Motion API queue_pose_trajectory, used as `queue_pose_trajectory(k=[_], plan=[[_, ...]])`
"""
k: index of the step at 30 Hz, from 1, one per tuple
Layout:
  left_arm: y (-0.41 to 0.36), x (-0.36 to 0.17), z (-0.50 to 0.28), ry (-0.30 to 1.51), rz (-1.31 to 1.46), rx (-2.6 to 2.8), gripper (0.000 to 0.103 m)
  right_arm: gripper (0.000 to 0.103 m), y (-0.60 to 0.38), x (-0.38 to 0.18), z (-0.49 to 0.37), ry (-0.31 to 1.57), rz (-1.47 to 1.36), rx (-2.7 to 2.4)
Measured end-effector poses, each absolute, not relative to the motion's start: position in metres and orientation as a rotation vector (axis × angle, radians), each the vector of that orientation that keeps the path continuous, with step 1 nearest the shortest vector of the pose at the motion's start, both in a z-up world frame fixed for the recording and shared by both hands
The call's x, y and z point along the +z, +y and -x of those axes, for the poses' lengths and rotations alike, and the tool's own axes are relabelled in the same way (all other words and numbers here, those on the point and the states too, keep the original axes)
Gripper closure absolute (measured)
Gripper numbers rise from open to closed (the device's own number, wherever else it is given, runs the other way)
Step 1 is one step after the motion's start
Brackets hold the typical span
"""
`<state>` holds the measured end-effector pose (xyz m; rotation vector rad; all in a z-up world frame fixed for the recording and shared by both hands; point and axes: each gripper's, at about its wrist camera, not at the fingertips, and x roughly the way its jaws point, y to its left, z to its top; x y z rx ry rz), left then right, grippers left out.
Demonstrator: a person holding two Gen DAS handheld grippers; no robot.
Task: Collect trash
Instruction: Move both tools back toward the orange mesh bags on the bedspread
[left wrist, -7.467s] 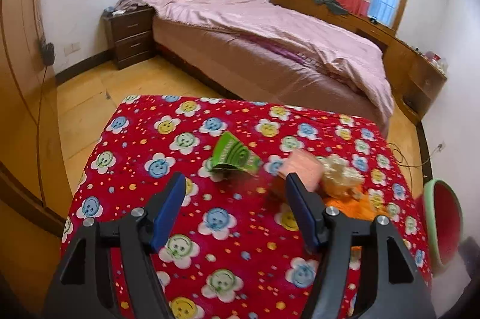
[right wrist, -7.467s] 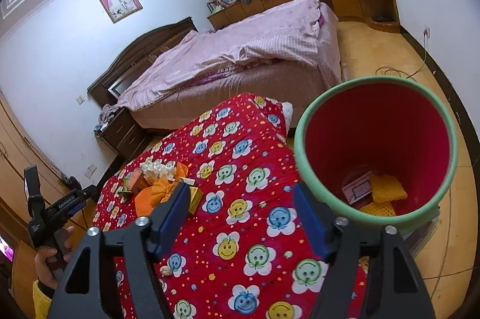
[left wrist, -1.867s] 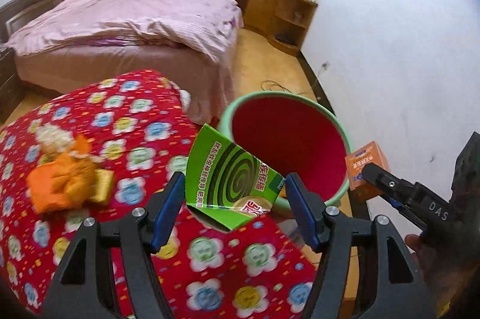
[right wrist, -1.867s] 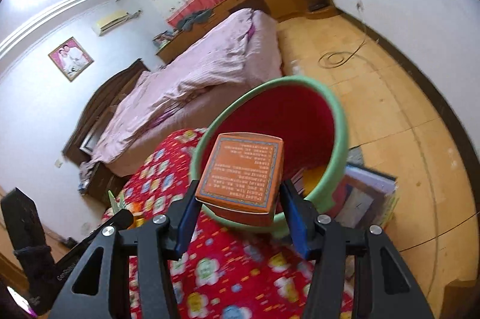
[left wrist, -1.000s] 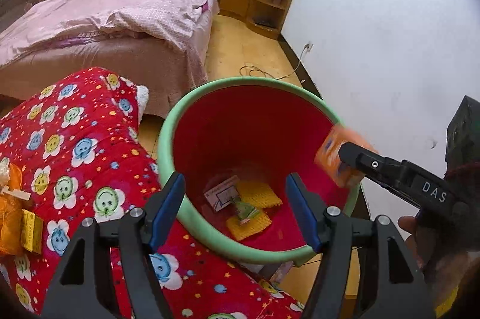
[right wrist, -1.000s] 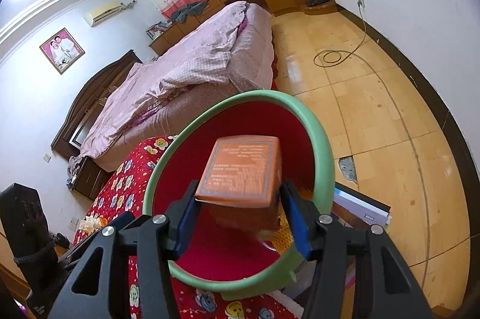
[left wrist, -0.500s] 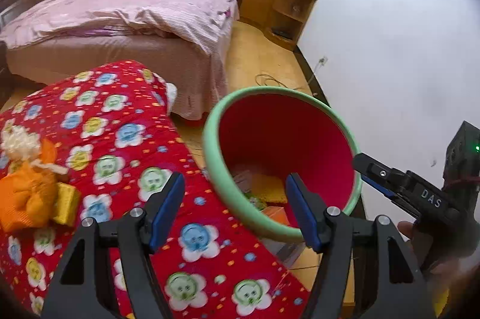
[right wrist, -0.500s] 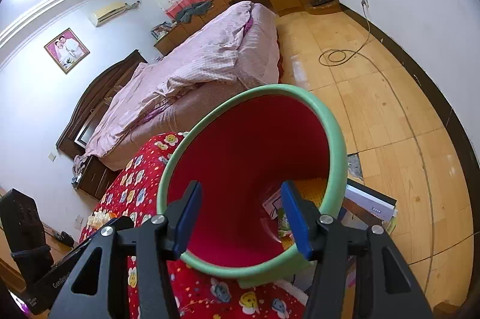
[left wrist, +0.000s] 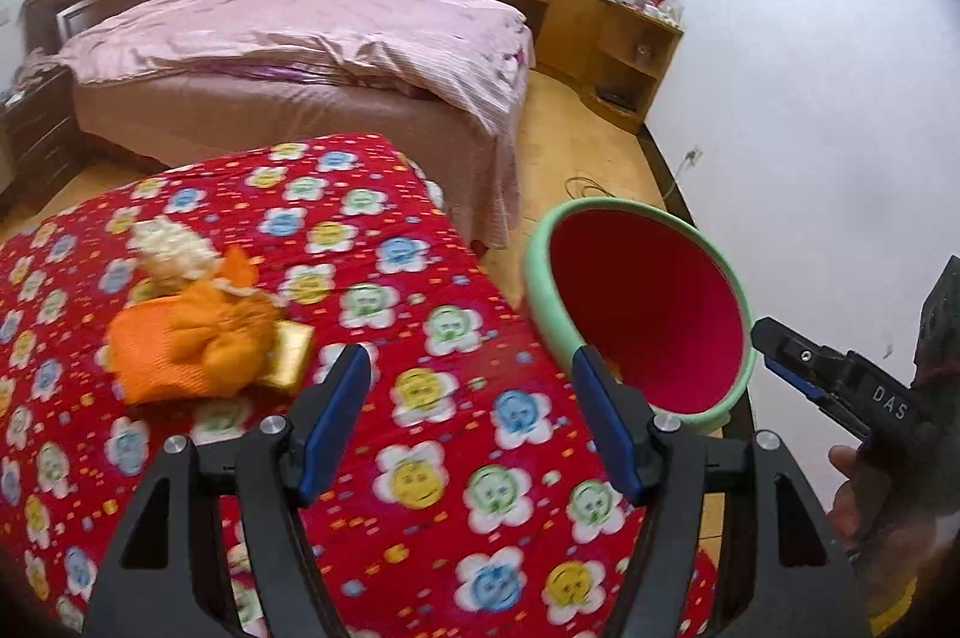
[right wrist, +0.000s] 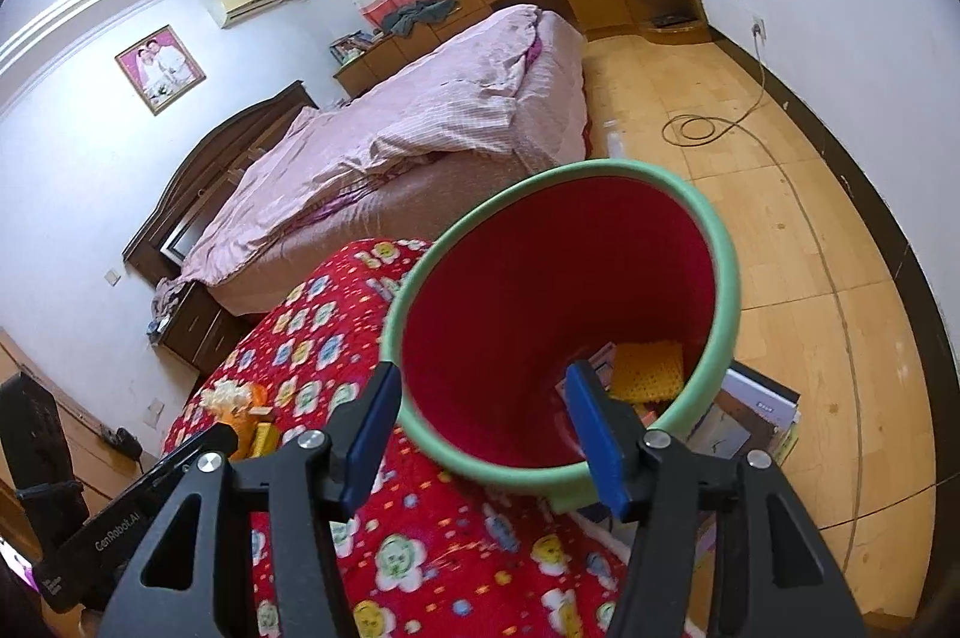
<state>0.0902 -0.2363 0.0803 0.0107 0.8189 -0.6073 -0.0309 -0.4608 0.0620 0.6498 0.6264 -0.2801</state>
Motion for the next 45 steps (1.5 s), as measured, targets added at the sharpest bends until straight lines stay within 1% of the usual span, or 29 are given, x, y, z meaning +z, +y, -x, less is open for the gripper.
queue_pose_trajectory(k=[14,24,45], plan=[[-0.136,0.086,-0.092,0.805,0.084,-0.425,0.034,0.039,-0.387,0.091,0.007,0.651,-0.542,-0.179],[-0.077,0.074,-0.103,0.809,0.133,-0.276,0.034,0.039,-0.334,0.091,-0.03,0.705,-0.458,-0.12],[-0.019,0.028,-0.139,0.872,0.221,-0.123,0.034,0.038,-0.254,0.047,-0.127,0.831,-0.365,0.014]])
